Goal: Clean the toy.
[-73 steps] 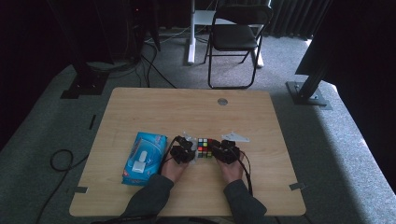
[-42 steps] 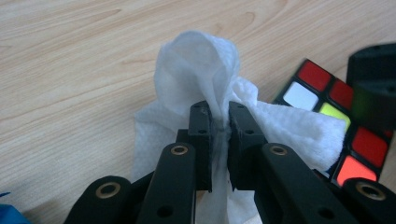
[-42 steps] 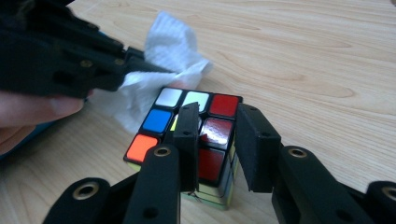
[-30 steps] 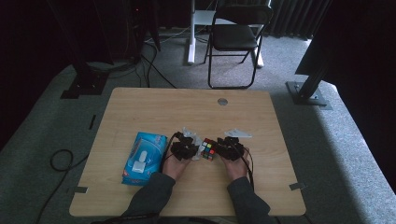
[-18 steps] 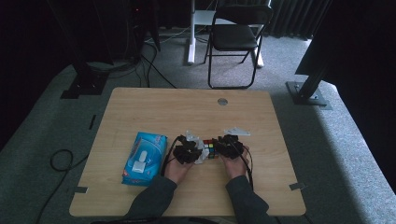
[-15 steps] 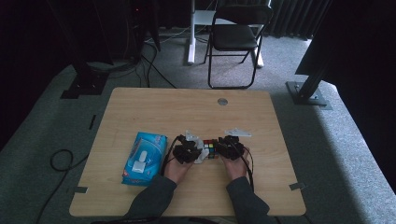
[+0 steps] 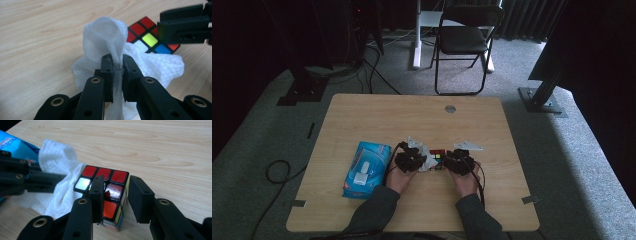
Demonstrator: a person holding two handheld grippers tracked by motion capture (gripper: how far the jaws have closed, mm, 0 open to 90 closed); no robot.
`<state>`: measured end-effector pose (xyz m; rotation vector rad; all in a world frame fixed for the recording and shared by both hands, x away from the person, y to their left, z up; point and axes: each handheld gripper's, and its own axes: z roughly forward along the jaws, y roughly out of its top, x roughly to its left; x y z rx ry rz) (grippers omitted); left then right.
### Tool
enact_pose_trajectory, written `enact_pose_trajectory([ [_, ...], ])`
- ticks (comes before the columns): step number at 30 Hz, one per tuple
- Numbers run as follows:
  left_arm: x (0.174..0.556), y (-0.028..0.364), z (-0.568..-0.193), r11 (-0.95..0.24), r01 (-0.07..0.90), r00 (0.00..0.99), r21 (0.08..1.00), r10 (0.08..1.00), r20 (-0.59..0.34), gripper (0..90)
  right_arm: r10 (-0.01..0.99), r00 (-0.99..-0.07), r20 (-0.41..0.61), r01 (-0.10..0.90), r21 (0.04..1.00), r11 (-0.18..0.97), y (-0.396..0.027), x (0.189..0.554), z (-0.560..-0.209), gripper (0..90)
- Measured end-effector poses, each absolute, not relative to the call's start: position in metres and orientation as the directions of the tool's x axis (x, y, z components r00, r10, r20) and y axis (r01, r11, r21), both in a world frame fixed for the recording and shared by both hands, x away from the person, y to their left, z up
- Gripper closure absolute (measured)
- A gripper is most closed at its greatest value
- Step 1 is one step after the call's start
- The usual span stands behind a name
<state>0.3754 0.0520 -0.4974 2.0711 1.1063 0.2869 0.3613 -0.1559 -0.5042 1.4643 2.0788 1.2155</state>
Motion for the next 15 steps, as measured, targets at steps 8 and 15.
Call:
enact_pose_trajectory([
  [8,0.38,0.051,-0.486,-0.318,0.595,0.609,0.738,0.778,-0.156,81.2,0.878,-0.429,0.21,0.607,0.788,0.108,-0.156,0.361,-0.505,70.0],
  [15,0.39,0.04,-0.491,-0.344,0.599,0.616,0.723,0.775,-0.142,81.3,0.876,-0.43,0.218,0.6,0.794,0.098,-0.156,0.36,-0.506,70.2],
])
